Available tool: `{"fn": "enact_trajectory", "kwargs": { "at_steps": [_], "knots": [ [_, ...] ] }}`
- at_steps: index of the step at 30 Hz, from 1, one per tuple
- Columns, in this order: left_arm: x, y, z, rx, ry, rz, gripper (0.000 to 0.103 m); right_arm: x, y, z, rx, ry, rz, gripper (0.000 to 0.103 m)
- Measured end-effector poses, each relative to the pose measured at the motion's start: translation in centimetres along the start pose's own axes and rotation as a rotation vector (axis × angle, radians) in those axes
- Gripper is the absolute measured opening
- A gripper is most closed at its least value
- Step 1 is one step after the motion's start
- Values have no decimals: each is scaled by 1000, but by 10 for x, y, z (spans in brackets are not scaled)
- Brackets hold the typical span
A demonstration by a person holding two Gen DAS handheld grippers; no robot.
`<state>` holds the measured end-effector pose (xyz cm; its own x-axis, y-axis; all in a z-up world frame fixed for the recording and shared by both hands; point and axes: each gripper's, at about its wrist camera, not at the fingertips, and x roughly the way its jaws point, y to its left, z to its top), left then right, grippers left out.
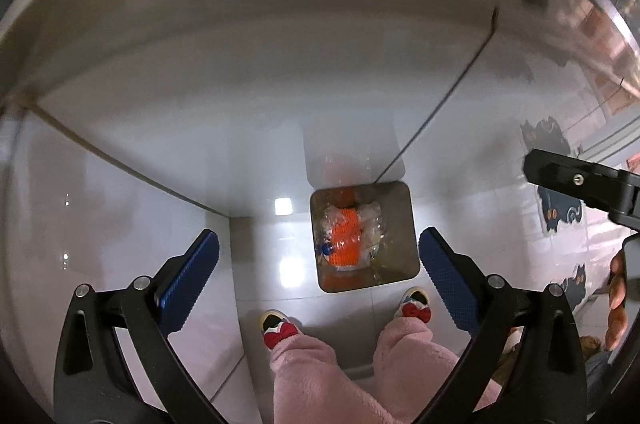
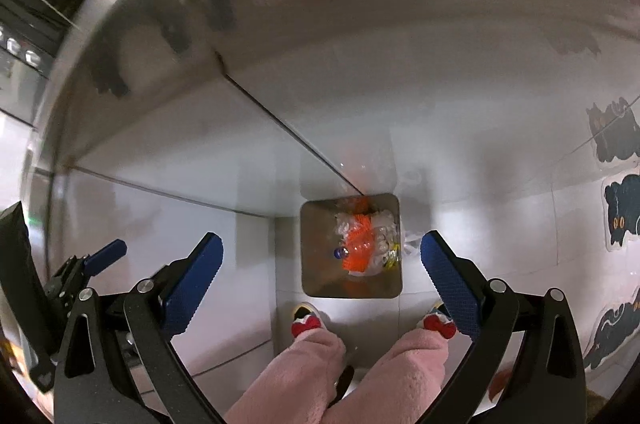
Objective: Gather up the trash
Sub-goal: 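Raise both tools to the counter and grasp the white snack wrapper with the left tool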
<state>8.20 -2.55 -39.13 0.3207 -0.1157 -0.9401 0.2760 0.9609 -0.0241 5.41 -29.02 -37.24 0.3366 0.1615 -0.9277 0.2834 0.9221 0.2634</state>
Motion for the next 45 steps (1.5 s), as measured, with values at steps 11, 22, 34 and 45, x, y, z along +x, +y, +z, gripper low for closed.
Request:
{"fn": "enact_trajectory", "kwargs": {
  "at_steps": [11,22,34,45],
  "knots": [
    [-103,17,33,1,-138,7,95,-97,34,30,-78,-183,43,100],
    [-158,8,107,19,-267,-33,95,-140,45,111,-88,-338,26,99],
    [-142,-27,197,57,-291,-54,95,-135,29,211,-57,-415,14,99],
    [-111,-63,253,59,-291,-73,95,-100,41,272,-110,-399,33,89]
  ]
}}
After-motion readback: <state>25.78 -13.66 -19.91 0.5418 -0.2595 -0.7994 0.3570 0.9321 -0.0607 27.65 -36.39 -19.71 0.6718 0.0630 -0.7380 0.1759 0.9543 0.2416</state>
